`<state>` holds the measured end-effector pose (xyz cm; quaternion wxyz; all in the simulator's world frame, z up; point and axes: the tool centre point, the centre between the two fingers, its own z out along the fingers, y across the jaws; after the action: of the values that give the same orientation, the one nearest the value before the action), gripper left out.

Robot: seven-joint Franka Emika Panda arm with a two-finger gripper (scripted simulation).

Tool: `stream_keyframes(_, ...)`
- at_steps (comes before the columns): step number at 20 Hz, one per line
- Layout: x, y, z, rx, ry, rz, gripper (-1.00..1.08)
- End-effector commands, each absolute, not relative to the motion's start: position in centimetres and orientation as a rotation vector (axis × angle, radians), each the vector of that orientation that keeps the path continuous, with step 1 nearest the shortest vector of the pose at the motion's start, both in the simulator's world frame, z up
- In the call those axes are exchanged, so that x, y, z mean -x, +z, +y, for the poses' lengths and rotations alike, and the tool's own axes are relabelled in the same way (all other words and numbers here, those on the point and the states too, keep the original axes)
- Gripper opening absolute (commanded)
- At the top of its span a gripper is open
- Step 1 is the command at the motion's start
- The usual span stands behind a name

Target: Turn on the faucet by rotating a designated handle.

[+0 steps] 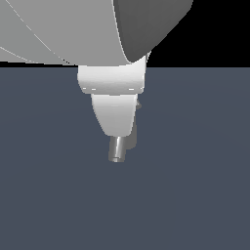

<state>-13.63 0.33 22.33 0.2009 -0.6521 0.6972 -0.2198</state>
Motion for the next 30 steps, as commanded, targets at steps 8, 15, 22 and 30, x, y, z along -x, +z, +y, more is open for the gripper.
stream_keyframes(8,12.9,22.8,-1.4,1.816,-0.613,1.958,-1.0)
stream_keyframes(15,12.2,23.4,-3.1,1.81,-0.612,1.968,-1.0)
stream_keyframes(22,11.5,23.9,-4.9,1.803,-0.611,1.977,-1.0)
stream_keyframes(30,10.7,24.6,-7.0,1.796,-0.61,1.989,-1.0)
